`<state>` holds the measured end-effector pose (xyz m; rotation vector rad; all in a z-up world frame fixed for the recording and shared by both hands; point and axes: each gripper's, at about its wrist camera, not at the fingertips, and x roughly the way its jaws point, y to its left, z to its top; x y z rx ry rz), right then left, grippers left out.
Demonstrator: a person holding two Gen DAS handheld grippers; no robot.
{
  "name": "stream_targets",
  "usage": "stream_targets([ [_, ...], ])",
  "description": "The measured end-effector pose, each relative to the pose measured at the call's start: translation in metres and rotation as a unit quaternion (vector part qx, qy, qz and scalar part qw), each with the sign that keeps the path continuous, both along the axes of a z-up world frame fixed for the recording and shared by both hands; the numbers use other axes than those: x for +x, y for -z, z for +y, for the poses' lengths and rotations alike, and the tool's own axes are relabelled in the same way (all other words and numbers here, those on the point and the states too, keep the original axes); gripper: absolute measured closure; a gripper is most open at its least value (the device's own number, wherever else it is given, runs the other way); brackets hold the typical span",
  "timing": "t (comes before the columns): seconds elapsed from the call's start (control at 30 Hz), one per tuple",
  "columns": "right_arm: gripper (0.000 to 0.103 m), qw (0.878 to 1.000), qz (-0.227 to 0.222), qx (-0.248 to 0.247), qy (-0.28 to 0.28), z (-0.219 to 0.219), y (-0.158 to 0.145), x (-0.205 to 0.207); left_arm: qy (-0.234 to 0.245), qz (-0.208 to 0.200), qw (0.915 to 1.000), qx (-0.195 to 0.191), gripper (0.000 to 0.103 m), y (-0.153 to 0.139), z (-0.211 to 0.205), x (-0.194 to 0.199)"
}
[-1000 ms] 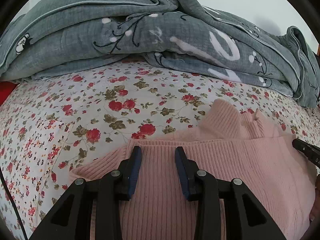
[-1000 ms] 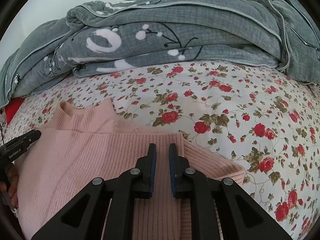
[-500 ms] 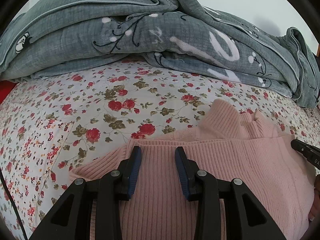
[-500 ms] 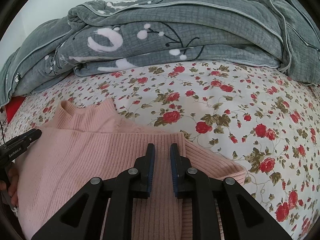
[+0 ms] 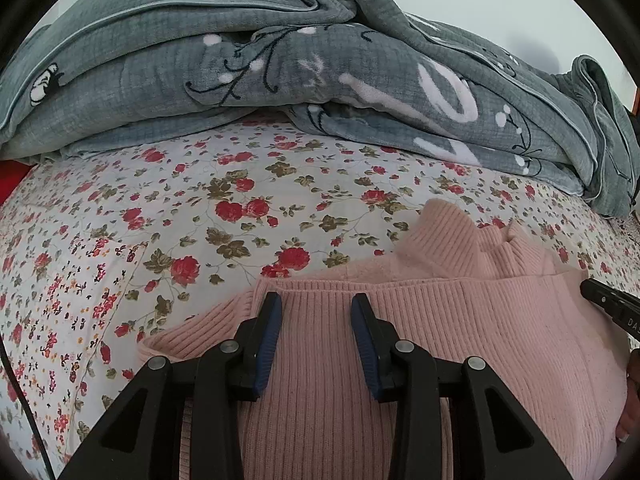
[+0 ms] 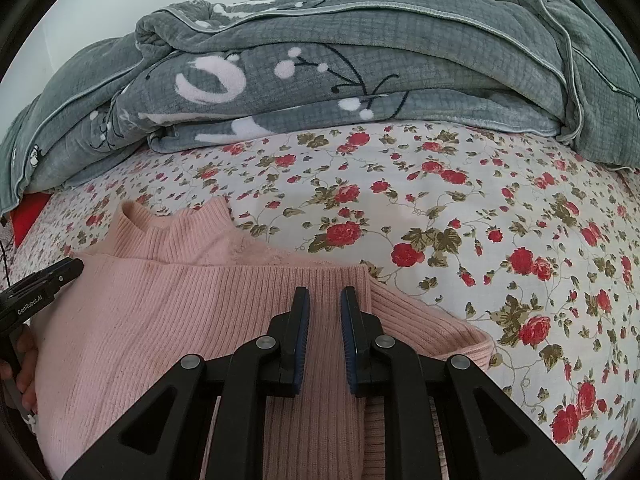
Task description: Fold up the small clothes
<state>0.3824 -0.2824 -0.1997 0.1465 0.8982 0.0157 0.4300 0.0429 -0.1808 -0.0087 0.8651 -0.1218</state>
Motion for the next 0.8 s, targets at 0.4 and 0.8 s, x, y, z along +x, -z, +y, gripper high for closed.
stream_targets([
  [0.4, 0.087, 1.0, 0.0, -0.001, 0.0, 0.0, 0.0, 0.0, 0.0, -0.002, 1.0, -0.003, 0.068, -0.002, -0.001, -0.001],
  [0.8, 0.085, 1.0, -0.004, -0.002, -0.008, 0.001, -0.002, 0.0, 0.005, -0.019, 0.9998, -0.007, 0.065, -0.011, -0.003, -0.005],
])
